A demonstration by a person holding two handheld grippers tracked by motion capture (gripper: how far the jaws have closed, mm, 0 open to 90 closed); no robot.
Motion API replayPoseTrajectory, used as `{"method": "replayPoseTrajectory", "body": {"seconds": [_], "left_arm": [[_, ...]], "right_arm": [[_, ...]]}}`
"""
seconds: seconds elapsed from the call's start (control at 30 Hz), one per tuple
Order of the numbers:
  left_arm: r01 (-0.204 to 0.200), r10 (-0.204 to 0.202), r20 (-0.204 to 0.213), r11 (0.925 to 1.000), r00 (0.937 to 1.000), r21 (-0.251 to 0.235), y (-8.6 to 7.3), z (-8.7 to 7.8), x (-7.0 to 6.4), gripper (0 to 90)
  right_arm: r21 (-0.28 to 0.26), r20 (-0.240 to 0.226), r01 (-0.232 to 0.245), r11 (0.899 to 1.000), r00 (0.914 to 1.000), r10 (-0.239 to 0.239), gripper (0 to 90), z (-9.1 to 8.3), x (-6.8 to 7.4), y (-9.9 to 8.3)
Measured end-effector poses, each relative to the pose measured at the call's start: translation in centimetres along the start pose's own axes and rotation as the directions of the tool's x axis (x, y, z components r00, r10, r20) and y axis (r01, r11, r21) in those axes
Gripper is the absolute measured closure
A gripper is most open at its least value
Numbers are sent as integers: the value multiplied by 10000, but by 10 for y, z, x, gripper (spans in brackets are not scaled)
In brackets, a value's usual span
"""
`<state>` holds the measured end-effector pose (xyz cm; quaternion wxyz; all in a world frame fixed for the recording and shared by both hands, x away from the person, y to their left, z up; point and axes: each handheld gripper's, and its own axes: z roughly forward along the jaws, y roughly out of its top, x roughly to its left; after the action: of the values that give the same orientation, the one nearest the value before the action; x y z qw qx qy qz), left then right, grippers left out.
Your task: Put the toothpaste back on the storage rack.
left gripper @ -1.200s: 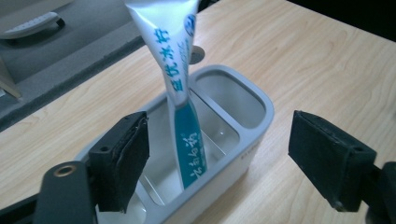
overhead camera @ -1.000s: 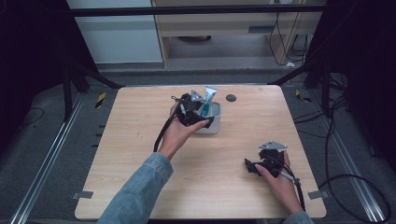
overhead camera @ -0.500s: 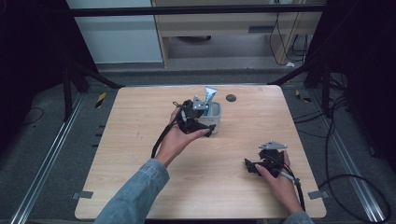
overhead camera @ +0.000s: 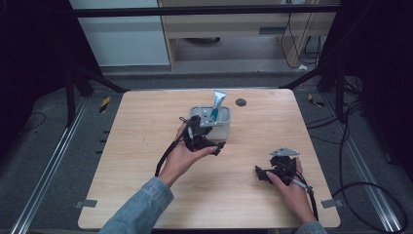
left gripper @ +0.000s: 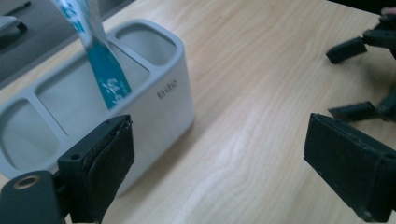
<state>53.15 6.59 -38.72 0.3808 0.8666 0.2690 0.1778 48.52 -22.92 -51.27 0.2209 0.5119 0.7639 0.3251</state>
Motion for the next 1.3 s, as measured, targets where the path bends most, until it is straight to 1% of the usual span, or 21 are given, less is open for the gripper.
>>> {"method": "replayPoseTrajectory", "body": {"seconds": [0.1, 0.23, 0.43, 0.5, 0.57, 0.73, 0.87, 1.13, 1.17, 1.23, 1.3], "left_arm": [[89, -89, 119, 10000, 9999, -15, -9, -4, -5, 77], [174, -174, 94, 9998, 9998, 11, -18, -9, -8, 73], [162, -162, 18, 9998, 9999, 128, -30, -16, -8, 73], [70, -69, -95, 9998, 9999, 168, -34, -19, -7, 73], [191, -191, -102, 9998, 9998, 76, -39, -22, -5, 75], [432, -428, -244, 9989, 9988, 173, -53, -28, 3, 74], [626, -620, -354, 9979, 9975, 162, -62, -32, 8, 74], [1222, -1219, -644, 9925, 9904, -4, -83, -33, 23, 75], [1324, -1325, -715, 9912, 9886, -70, -87, -32, 25, 74], [1410, -1405, -822, 9900, 9867, 4, -92, -32, 29, 71], [1640, -1632, -981, 9865, 9817, 4, -99, -32, 34, 69]], "right_arm": [[10, -33, -33, 10000, 10000, 33, 4, 0, 0, 0], [0, 0, 0, 10000, 10000, 0, 4, 0, 0, 0], [-1, 0, 2, 10000, 10000, -2, 4, 0, 0, 0], [-2, 0, 2, 10000, 10000, -2, 4, 0, 0, 0], [-3, 1, 4, 10000, 10000, -4, 4, 0, 0, 0], [-2, 1, 0, 10000, 10000, 0, 4, 0, 0, 0], [3, 9, 13, 10000, 10000, -13, 4, 0, 0, 0], [2, -20, -25, 10000, 10000, 25, 4, 0, 0, 0], [-3, 4, 1, 10000, 10000, -1, 4, 0, 0, 0], [-3, 3, -4, 10000, 10000, 4, 4, 0, 0, 0], [5, 13, 2, 10000, 10000, -2, 4, 0, 0, 0]]}}
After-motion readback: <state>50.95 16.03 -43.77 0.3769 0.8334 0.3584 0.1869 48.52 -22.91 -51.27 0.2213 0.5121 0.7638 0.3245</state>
